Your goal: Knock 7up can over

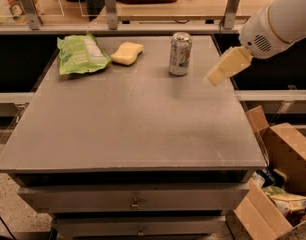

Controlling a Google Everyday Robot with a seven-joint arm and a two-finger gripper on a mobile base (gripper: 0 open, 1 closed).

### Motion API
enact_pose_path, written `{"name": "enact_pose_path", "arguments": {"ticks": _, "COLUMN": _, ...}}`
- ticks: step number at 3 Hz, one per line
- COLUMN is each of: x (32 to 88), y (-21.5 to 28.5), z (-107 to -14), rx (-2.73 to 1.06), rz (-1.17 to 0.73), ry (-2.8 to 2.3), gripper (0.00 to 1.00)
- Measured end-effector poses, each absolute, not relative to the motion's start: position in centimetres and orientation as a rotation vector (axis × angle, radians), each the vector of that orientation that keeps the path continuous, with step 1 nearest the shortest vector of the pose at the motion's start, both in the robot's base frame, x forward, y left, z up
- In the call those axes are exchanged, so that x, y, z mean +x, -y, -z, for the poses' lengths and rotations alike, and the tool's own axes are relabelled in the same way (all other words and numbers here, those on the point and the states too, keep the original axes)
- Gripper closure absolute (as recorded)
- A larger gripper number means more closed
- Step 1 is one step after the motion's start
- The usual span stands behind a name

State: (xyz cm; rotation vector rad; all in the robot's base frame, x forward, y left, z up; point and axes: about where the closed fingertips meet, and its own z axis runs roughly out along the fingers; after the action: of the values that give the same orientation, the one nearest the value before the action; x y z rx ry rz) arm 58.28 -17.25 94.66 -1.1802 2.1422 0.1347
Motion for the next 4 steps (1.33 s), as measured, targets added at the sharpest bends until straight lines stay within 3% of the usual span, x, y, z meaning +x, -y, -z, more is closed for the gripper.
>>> {"name": "enact_pose_path", "arguments": {"ticks": 2, "x": 63.9, "y": 12.0, "z": -92.1, "rx": -1.001, "rz": -0.338, "ry": -2.037, "gripper": 0.0}}
{"name": "enact_pose_path", "arguments": {"ticks": 4, "x": 67.5, "y": 10.1, "z": -88.6, "rx": -0.835, "rz": -0.491, "ry": -1.997, "gripper": 0.0}}
